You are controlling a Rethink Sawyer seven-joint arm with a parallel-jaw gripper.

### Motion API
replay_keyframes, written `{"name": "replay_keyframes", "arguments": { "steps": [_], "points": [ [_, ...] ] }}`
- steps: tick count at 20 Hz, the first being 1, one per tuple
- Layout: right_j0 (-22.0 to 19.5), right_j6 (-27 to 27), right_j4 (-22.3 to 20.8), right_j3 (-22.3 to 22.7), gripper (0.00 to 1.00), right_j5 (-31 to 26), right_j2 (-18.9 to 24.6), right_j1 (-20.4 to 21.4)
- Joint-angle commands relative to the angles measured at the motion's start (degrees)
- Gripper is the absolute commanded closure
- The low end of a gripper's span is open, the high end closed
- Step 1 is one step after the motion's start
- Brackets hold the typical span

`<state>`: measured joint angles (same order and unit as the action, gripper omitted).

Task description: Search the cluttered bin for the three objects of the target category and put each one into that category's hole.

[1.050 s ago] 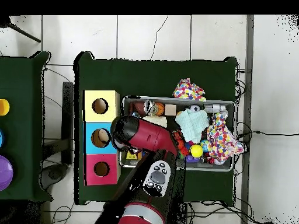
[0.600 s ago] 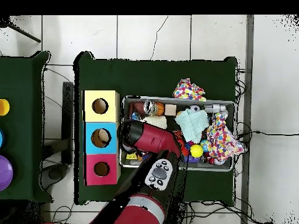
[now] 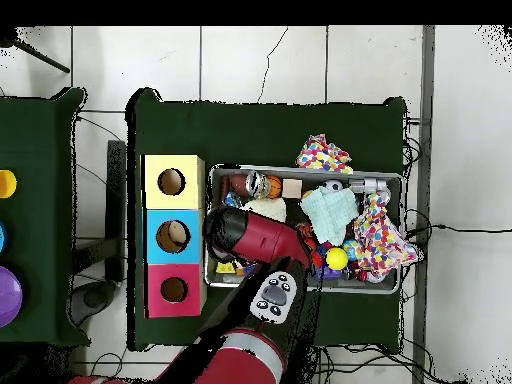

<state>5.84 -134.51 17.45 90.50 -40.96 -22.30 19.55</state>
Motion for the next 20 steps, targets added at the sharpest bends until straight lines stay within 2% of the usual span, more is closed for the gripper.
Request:
{"name": "replay_keyframes", "arguments": {
  "steps": [1,5,7,11,16,20],
  "points": [
    [-0.68,-11.76,3.19,-2.05,0.0,-8.05,3.55,3.37],
    [-2.88,-10.91,4.53,-3.93,0.0,-17.2,5.76,7.62],
    [-4.03,-10.09,4.55,-5.13,0.0,-21.7,6.45,8.65],
    [-5.8,-7.55,3.5,-8.47,0.0,-27.15,6.95,8.83],
    [-7.0,-6.61,2.56,-10.89,0.0,-30.57,6.8,8.66],
    [-7.21,-7.15,0.22,-13.8,0.0,-29.61,4.79,6.6]
  ]
}}
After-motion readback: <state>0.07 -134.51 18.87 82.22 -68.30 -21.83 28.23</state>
